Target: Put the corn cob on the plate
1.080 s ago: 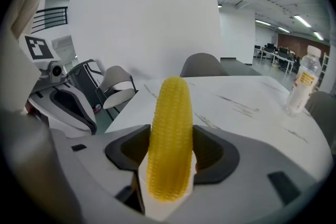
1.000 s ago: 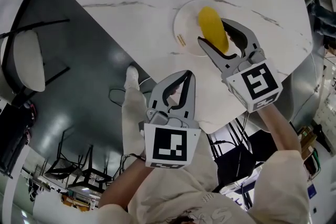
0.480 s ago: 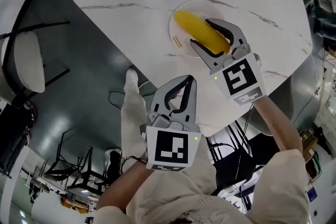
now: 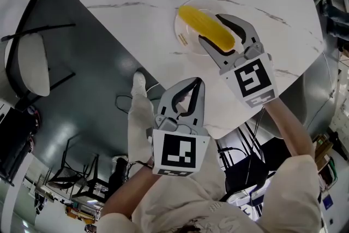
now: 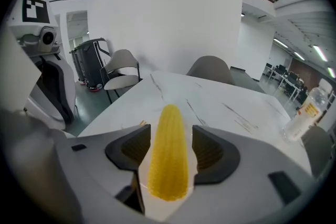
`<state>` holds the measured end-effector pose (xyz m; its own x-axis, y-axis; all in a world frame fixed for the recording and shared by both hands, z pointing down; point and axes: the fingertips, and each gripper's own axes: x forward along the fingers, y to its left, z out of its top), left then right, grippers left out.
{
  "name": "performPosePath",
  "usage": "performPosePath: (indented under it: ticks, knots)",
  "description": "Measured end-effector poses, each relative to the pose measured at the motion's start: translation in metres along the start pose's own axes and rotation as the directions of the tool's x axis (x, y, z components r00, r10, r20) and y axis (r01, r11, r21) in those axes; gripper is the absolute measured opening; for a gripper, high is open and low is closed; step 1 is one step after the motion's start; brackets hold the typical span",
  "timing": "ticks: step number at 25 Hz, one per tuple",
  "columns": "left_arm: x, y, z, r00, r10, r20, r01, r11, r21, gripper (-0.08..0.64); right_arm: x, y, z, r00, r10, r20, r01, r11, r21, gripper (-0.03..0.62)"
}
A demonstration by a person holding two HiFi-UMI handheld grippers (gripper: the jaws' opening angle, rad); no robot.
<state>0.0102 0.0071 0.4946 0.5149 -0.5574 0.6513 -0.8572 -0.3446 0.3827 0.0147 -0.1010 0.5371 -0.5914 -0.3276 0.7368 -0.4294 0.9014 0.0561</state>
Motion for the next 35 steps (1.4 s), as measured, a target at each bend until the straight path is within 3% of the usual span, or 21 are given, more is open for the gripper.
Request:
performPosePath:
  ticks: [6, 10, 14, 20, 25, 29, 35]
  knots:
    - [-0.017, -0.009, 0.011, 1.000, -0.003, 0.005, 0.003, 1.000, 0.026, 0.011, -0.022, -0.004, 0.007, 0.995, -0.084, 0.053, 0.078, 0.991, 0.107, 0.247]
    - [-0.031, -0.011, 0.021, 1.000, -0.006, 0.015, 0.005, 0.999, 0.053, 0.011, -0.042, 0.005, 0.016, 0.995, -0.075, 0.067, 0.065, 0.988, 0.142, 0.243]
    - [-0.046, -0.016, 0.032, 1.000, -0.007, 0.019, 0.005, 0.997, 0.073, 0.011, -0.071, 0.014, 0.032, 0.983, -0.128, 0.133, 0.106, 0.982, 0.157, 0.010]
    - [-0.065, -0.023, 0.050, 1.000, -0.020, 0.022, 0.017, 0.993, 0.120, 0.011, -0.104, 0.034, 0.047, 0.982, -0.131, 0.136, 0.101, 0.973, 0.208, 0.005]
    - [-0.093, -0.035, 0.062, 0.999, -0.030, 0.017, 0.027, 0.986, 0.167, 0.011, -0.134, 0.047, 0.051, 0.963, -0.217, 0.158, 0.163, 0.940, 0.300, 0.005]
    - [-0.116, -0.033, 0.074, 0.999, -0.022, 0.028, 0.017, 0.987, 0.159, 0.011, -0.163, 0.054, 0.061, 0.956, -0.233, 0.177, 0.155, 0.915, 0.372, 0.005]
    - [-0.144, -0.028, 0.086, 0.999, -0.028, 0.033, 0.023, 0.987, 0.161, 0.011, -0.211, 0.065, 0.097, 0.938, -0.288, 0.195, 0.190, 0.894, 0.406, 0.006]
